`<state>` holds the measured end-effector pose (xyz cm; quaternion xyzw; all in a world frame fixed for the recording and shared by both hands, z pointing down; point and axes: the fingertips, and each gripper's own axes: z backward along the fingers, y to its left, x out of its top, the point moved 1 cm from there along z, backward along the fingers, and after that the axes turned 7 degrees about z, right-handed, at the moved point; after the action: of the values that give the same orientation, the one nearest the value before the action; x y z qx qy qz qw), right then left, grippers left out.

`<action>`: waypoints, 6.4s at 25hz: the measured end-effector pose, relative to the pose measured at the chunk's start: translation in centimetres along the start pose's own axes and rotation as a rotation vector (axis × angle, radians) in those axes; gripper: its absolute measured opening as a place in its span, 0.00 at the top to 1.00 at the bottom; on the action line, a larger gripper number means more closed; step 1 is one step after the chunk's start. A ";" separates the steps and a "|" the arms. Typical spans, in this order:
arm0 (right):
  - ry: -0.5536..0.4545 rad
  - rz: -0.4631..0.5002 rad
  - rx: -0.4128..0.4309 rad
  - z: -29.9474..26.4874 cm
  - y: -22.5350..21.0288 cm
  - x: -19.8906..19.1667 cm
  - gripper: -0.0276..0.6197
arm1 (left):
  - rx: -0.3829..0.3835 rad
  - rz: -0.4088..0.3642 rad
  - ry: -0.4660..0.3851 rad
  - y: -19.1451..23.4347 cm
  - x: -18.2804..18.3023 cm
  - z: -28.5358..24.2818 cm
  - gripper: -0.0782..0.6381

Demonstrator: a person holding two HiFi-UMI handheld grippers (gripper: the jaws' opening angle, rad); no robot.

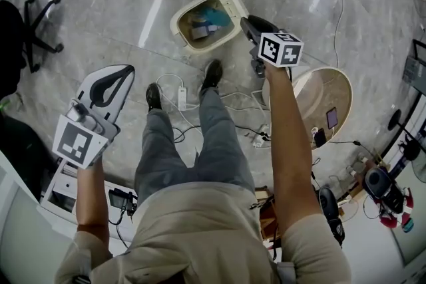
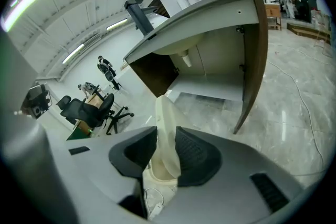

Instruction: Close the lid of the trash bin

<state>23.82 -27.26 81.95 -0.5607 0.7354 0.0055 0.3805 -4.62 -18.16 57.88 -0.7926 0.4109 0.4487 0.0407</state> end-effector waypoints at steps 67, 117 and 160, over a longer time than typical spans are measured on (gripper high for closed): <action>0.453 0.203 -0.073 -19.6 9.3 -19.4 0.92 | 0.120 0.147 0.012 9.0 -14.8 9.0 0.87; -0.016 0.371 -0.089 5.2 22.8 9.7 0.92 | 0.108 -0.063 -0.221 0.2 4.9 22.2 0.87; -0.850 0.620 -0.394 55.2 45.6 19.0 0.92 | 0.009 -0.368 -0.465 -10.3 16.7 33.4 0.87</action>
<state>14.99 -1.93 12.88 -0.3273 0.6328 0.4797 0.5121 -15.83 -7.12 22.43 -0.7296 0.2419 0.6014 0.2180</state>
